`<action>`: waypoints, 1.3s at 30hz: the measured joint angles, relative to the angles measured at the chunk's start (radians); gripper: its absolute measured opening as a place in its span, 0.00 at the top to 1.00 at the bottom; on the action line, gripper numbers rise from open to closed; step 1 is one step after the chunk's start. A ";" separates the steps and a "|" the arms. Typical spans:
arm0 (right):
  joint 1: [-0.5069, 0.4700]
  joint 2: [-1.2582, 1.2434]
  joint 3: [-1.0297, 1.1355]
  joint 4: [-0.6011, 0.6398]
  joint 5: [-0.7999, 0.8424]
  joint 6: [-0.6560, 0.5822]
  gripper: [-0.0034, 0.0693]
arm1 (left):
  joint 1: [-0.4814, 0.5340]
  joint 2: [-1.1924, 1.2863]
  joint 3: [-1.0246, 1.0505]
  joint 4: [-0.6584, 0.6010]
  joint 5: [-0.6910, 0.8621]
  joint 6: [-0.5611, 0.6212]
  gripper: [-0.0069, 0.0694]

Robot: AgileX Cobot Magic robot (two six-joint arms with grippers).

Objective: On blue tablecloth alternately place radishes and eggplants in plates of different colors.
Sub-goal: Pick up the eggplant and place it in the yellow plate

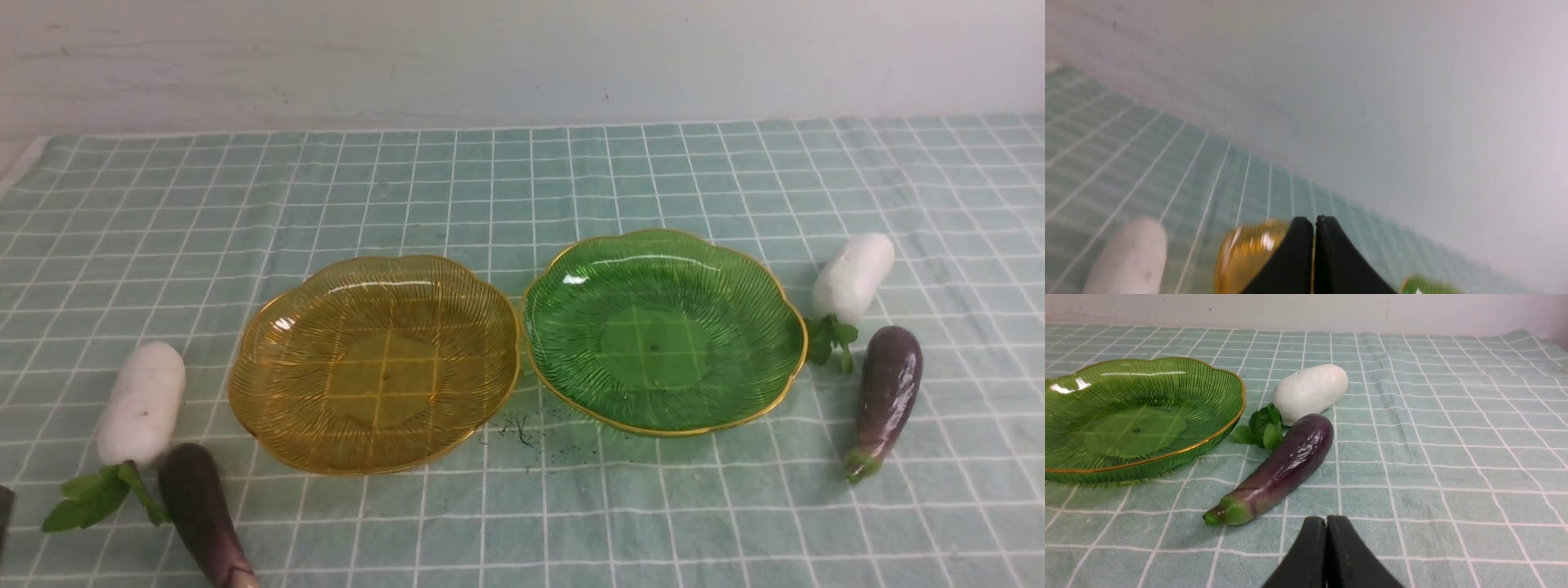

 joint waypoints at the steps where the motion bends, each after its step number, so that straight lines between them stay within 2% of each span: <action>1: 0.000 0.000 0.000 0.000 0.000 0.000 0.97 | 0.000 0.000 0.000 -0.010 -0.075 -0.008 0.92; 3: 0.000 0.000 0.000 0.000 0.000 0.000 0.97 | 0.000 0.000 -0.004 -0.023 -0.220 -0.026 0.92; 4: 0.000 0.000 0.000 0.000 0.000 0.000 0.97 | 0.000 0.000 -0.012 -0.028 -0.239 -0.029 0.92; 8: 0.000 0.000 0.000 0.000 0.000 0.000 0.97 | 0.000 0.015 -0.173 -0.033 -0.167 -0.012 0.92; 11: 0.000 0.000 0.000 0.000 0.000 0.000 0.97 | 0.000 0.121 -0.361 -0.031 0.091 0.043 0.92; 12: 0.000 0.000 0.000 0.000 0.000 0.000 0.97 | 0.000 0.142 -0.384 -0.030 0.109 0.051 0.92; 13: 0.000 0.000 0.000 0.000 0.000 0.000 0.97 | 0.000 0.209 -0.454 -0.029 0.225 0.071 0.92; 14: 0.000 0.000 0.000 0.000 0.000 0.000 0.97 | 0.000 0.221 -0.465 -0.028 0.246 0.075 0.92; 18: 0.000 0.000 0.000 -0.002 0.000 0.000 0.97 | 0.000 0.538 -0.678 -0.017 0.740 0.168 0.92; 20: 0.000 0.000 0.001 -0.002 -0.006 0.000 0.97 | 0.000 0.694 -0.722 -0.011 0.922 0.194 0.92; 22: 0.000 0.000 0.004 0.014 -0.034 0.007 0.97 | 0.000 0.794 -0.728 -0.003 0.990 0.205 0.92; 24: 0.000 0.000 0.009 0.072 -0.102 0.031 0.97 | 0.000 0.895 -0.728 0.019 1.029 0.208 0.92; 26: 0.000 0.000 0.009 0.201 -0.271 0.104 0.97 | 0.000 0.981 -0.728 0.053 1.038 0.198 0.92; 30: 0.000 0.000 0.009 0.389 -0.427 0.198 0.97 | 0.000 1.087 -0.728 0.114 1.022 0.096 0.92; 35: 0.000 0.000 0.009 0.455 -0.484 0.210 0.97 | 0.000 1.169 -0.728 0.174 0.972 0.030 0.91; 39: 0.000 0.000 0.009 0.478 -0.504 0.229 0.97 | 0.000 1.239 -0.729 0.192 0.929 0.020 0.83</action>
